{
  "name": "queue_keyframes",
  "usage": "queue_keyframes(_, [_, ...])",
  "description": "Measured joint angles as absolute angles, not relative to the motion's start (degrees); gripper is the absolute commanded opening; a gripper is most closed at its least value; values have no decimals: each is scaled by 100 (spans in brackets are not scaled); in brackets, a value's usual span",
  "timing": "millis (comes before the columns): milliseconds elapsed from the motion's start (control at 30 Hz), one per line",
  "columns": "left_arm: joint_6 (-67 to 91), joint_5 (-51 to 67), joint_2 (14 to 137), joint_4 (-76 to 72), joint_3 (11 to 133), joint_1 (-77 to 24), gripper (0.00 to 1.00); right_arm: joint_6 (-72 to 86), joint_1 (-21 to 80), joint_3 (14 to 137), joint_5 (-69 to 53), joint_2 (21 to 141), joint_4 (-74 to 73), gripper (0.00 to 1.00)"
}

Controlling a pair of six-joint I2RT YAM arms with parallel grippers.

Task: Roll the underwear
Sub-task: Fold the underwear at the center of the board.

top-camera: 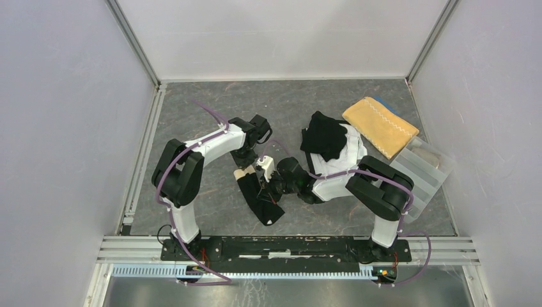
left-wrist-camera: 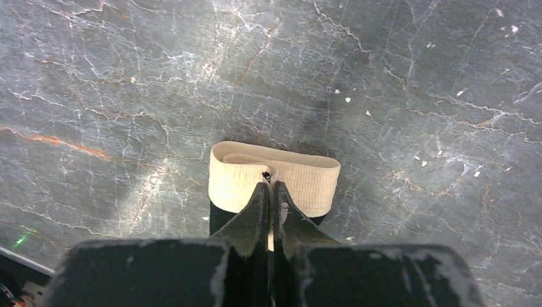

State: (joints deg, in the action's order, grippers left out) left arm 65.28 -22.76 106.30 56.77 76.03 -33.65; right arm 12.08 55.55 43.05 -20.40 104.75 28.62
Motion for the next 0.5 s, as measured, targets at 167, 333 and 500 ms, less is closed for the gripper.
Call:
queue_keyframes(167, [6525,-2189,10630,5559,7603,-3402,2,1208,5561,4305,-2027,10475,2862,0])
queue_keyframes(333, [6528,-2187,10551,5557,7599,-3437,2,1208,5564,4305,-2021,10477,2860,0])
queue_keyframes(500, [6528,-2145,10143,5557,7537,-3548,2,1208,5579,4305,-1959,10477,2860,0])
